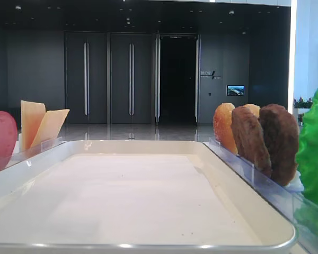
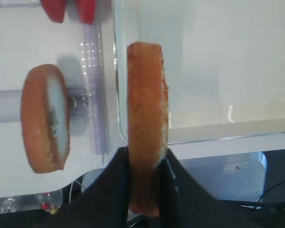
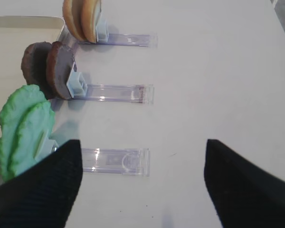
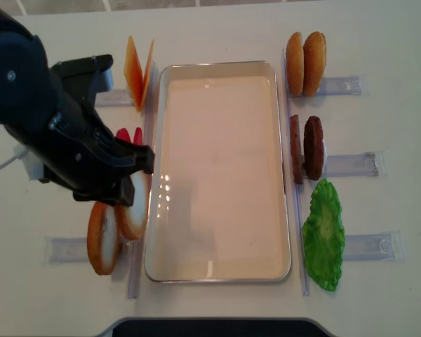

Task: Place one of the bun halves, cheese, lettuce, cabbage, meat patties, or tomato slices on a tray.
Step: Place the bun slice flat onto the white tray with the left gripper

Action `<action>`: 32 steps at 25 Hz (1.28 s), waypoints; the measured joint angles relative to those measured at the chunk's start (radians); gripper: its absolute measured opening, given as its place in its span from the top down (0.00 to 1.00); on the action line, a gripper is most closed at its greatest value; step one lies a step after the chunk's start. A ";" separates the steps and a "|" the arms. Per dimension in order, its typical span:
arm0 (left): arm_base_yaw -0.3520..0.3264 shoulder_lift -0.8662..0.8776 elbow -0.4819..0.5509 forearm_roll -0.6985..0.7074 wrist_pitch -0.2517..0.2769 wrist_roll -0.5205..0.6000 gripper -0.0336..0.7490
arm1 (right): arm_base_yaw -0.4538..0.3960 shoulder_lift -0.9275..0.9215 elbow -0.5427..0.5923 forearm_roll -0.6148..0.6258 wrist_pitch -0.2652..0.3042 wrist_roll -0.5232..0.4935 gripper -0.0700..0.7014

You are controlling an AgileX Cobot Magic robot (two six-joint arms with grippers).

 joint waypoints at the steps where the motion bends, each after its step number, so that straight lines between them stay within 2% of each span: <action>1: 0.000 -0.001 0.000 -0.012 -0.014 0.009 0.80 | 0.000 0.000 0.000 0.000 0.000 0.000 0.22; 5: 0.007 -0.001 0.000 -0.058 -0.053 0.058 0.80 | 0.000 0.000 0.000 0.000 0.000 0.000 0.22; 7: 0.036 -0.001 0.000 -0.113 -0.074 0.109 0.80 | 0.000 0.000 0.000 0.000 0.000 0.000 0.22; 12: 0.132 -0.001 0.046 -0.351 -0.171 0.333 0.80 | 0.000 0.000 0.000 0.000 0.000 0.000 0.22; 16: 0.145 -0.001 0.083 -0.522 -0.246 0.497 0.80 | 0.000 0.000 0.000 0.000 0.000 0.000 0.22; 22: 0.145 0.059 0.098 -0.758 -0.280 0.754 0.80 | 0.000 0.000 0.000 0.000 0.000 0.000 0.22; 25: 0.145 0.084 0.098 -0.804 -0.310 0.798 0.80 | 0.000 0.000 0.000 0.000 0.000 0.000 0.22; 32: 0.145 0.097 0.098 -0.804 -0.320 0.786 0.80 | 0.000 0.000 0.000 0.000 0.000 0.000 0.22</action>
